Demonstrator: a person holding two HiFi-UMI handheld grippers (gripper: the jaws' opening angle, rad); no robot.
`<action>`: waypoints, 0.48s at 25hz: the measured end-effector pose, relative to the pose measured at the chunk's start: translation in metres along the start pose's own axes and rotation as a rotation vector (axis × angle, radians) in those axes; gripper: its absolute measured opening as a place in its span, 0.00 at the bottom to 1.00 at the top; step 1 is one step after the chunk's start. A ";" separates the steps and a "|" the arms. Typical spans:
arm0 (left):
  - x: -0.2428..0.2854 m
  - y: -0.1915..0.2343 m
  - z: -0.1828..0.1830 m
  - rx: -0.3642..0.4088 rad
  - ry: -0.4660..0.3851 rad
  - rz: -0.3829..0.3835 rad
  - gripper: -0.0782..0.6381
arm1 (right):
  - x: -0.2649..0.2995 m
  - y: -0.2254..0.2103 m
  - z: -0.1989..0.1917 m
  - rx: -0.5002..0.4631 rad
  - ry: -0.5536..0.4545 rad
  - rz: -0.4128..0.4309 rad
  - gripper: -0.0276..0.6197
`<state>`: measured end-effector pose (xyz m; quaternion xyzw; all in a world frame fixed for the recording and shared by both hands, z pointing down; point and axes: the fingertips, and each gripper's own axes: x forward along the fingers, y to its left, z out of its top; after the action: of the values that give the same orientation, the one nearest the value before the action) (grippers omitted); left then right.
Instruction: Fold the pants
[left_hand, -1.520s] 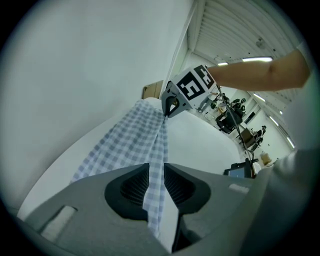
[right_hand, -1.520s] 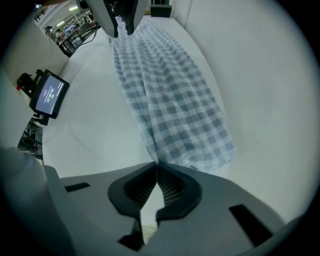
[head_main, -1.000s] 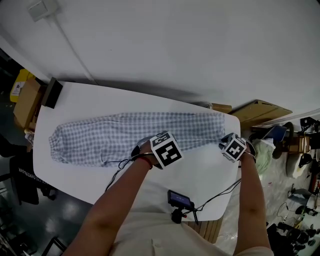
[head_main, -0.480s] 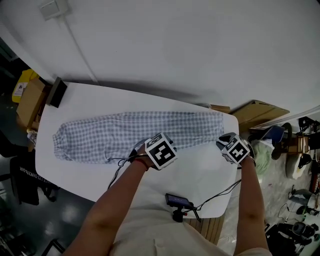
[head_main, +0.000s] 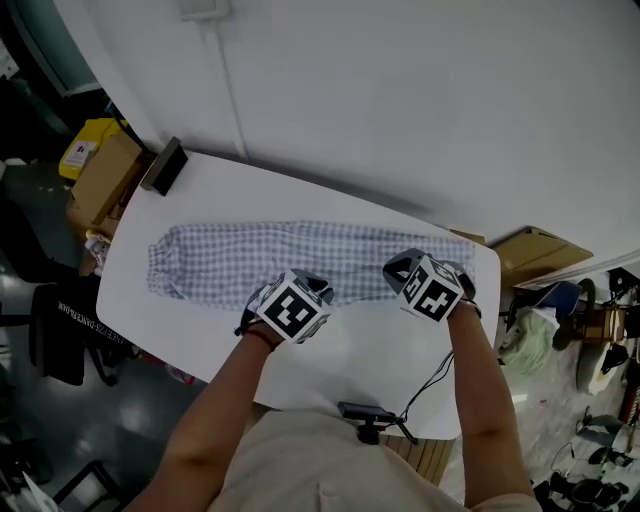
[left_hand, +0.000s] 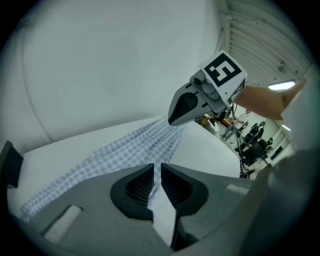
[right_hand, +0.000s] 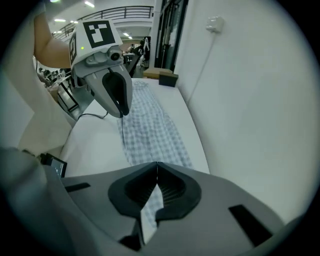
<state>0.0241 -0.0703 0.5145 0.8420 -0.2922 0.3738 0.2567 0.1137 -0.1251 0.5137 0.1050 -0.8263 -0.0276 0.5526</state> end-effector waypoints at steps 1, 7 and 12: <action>-0.011 0.006 -0.008 -0.014 -0.005 0.019 0.17 | 0.005 0.006 0.020 -0.020 -0.018 0.007 0.07; -0.074 0.044 -0.059 -0.219 -0.141 0.060 0.15 | 0.046 0.056 0.122 -0.135 -0.065 0.088 0.07; -0.115 0.068 -0.106 -0.273 -0.159 0.133 0.15 | 0.067 0.090 0.195 -0.228 -0.084 0.134 0.07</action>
<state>-0.1360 -0.0141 0.5022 0.8050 -0.4149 0.2789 0.3194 -0.1028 -0.0649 0.5129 -0.0151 -0.8454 -0.0888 0.5264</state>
